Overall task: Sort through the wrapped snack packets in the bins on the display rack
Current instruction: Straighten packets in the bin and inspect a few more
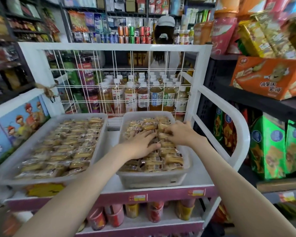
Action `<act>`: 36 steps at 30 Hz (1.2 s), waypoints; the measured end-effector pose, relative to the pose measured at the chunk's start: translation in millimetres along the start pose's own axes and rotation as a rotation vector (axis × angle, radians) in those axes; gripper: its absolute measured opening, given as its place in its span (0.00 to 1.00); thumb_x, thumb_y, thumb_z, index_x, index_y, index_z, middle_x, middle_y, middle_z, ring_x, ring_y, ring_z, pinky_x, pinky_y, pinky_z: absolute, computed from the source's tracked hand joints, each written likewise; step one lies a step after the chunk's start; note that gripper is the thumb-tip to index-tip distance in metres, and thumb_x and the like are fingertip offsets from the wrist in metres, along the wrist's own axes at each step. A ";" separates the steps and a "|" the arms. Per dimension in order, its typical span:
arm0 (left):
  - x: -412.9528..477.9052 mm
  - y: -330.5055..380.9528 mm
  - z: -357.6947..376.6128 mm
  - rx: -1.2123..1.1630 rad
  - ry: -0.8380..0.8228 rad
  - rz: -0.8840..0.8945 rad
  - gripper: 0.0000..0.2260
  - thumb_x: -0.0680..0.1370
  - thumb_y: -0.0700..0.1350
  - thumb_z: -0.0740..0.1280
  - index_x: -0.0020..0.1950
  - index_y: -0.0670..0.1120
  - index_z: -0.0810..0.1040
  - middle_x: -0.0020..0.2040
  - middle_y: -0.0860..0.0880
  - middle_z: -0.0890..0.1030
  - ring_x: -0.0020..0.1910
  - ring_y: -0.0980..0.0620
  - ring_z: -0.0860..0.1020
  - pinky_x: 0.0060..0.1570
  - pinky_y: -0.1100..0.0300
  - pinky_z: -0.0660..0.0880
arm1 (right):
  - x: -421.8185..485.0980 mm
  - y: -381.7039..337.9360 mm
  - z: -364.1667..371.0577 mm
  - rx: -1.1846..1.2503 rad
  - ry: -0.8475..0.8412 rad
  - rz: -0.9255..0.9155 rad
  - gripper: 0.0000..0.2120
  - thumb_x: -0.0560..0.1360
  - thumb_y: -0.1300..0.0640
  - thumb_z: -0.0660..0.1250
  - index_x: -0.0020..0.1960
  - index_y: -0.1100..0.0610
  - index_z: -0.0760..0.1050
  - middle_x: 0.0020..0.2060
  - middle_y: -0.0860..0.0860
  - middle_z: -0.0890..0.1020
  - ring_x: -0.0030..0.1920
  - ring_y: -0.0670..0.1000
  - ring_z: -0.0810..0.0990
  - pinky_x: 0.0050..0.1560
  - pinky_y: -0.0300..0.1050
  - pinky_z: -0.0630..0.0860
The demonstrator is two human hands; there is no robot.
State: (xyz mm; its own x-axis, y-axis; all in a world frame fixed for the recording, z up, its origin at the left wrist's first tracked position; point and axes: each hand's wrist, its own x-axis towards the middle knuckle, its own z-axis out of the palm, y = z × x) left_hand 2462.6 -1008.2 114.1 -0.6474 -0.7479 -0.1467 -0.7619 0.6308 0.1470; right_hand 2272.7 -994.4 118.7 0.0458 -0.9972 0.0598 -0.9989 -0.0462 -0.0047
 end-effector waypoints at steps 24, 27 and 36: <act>-117.9 17.7 19.1 -1.202 0.642 -0.287 0.10 0.73 0.44 0.73 0.52 0.50 0.76 0.49 0.53 0.81 0.49 0.56 0.81 0.49 0.58 0.78 | -113.2 -87.3 4.1 1.406 0.452 0.140 0.11 0.81 0.57 0.60 0.59 0.55 0.78 0.50 0.52 0.84 0.52 0.51 0.82 0.51 0.49 0.80; -139.3 16.6 21.5 -1.432 0.672 -0.339 0.05 0.75 0.39 0.70 0.49 0.45 0.78 0.45 0.48 0.83 0.46 0.51 0.83 0.46 0.57 0.81 | -118.4 -98.4 9.3 1.142 0.541 0.126 0.11 0.81 0.56 0.59 0.55 0.54 0.80 0.45 0.45 0.83 0.47 0.42 0.80 0.49 0.44 0.78; -196.2 4.2 56.8 -1.079 0.649 -0.356 0.04 0.79 0.35 0.65 0.44 0.39 0.75 0.43 0.44 0.83 0.43 0.50 0.84 0.45 0.49 0.82 | -159.5 -139.3 47.4 0.492 0.831 -0.034 0.12 0.80 0.57 0.55 0.44 0.61 0.73 0.27 0.54 0.75 0.24 0.55 0.73 0.20 0.43 0.67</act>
State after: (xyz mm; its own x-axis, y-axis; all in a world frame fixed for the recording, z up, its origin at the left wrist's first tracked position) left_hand 2585.5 -847.1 87.9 -0.0574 -0.9922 0.1106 -0.2948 0.1227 0.9476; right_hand 2404.9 -831.8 62.5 -0.1339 -0.6428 0.7542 -0.8735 -0.2829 -0.3962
